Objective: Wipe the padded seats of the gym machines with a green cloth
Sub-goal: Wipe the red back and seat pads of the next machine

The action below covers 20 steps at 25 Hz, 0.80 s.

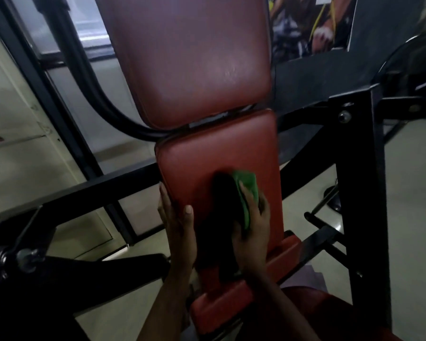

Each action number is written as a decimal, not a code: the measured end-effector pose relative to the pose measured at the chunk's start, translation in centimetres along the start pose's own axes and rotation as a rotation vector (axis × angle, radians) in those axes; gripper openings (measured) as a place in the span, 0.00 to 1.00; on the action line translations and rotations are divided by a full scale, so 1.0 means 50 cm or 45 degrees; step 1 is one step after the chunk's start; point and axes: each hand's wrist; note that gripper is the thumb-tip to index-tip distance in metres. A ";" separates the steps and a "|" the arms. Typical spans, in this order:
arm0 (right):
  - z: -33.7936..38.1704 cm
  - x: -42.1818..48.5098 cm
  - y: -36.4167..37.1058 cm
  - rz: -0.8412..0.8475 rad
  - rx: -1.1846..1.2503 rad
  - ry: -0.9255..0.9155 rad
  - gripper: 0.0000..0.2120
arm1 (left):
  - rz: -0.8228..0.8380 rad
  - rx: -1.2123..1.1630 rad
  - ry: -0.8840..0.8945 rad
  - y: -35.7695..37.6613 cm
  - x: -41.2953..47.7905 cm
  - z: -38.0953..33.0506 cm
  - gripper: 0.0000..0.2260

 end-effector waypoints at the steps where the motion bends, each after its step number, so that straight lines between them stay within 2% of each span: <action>1: 0.031 0.028 0.001 -0.020 -0.019 -0.106 0.27 | -0.037 -0.031 0.057 0.001 0.014 0.001 0.30; 5: 0.122 0.109 0.058 0.086 -0.368 -0.576 0.25 | -0.050 -0.315 0.091 0.010 0.059 0.025 0.29; 7: 0.106 0.104 0.084 0.070 -0.529 -0.692 0.25 | -0.086 -0.210 0.117 0.012 0.056 0.029 0.30; 11: 0.062 0.140 0.090 -0.047 -0.572 -0.640 0.25 | -0.126 0.202 0.317 0.019 0.057 0.043 0.29; 14: 0.035 0.164 0.085 -0.149 -0.573 -0.583 0.28 | -0.166 0.254 0.407 0.023 0.055 0.053 0.29; 17: -0.003 0.204 0.071 -0.192 -0.551 -0.429 0.32 | -0.185 0.265 0.427 0.029 0.051 0.051 0.32; 20: -0.058 0.231 0.049 -0.213 -0.530 -0.248 0.30 | -0.200 0.266 0.426 0.031 0.053 0.047 0.33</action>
Point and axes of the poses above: each hand's wrist, its own x-axis towards the middle knuckle, its own y-axis out of the palm, z = x × y, and after that the axes turned 13 degrees about -x, right-handed
